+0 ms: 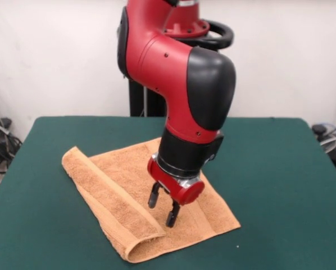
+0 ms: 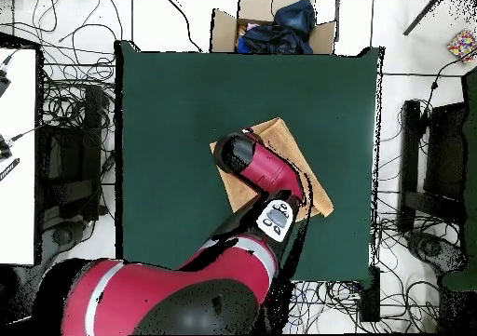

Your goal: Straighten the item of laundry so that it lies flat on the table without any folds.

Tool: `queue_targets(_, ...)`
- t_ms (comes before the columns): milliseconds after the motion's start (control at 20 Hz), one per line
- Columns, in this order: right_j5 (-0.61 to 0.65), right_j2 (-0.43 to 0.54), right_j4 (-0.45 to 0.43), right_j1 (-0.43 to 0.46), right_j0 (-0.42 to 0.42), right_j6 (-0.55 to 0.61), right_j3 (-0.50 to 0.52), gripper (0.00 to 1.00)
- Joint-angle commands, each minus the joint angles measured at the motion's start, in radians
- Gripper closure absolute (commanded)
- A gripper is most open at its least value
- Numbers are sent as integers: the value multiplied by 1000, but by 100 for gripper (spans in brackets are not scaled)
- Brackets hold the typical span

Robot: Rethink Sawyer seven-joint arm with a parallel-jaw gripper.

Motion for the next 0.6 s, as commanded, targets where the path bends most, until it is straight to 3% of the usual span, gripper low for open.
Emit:
queue_targets(50,-120,114,37,32,7,274,75,0)
queue_targets(600,-102,-77,129,128,129,320,22,0)
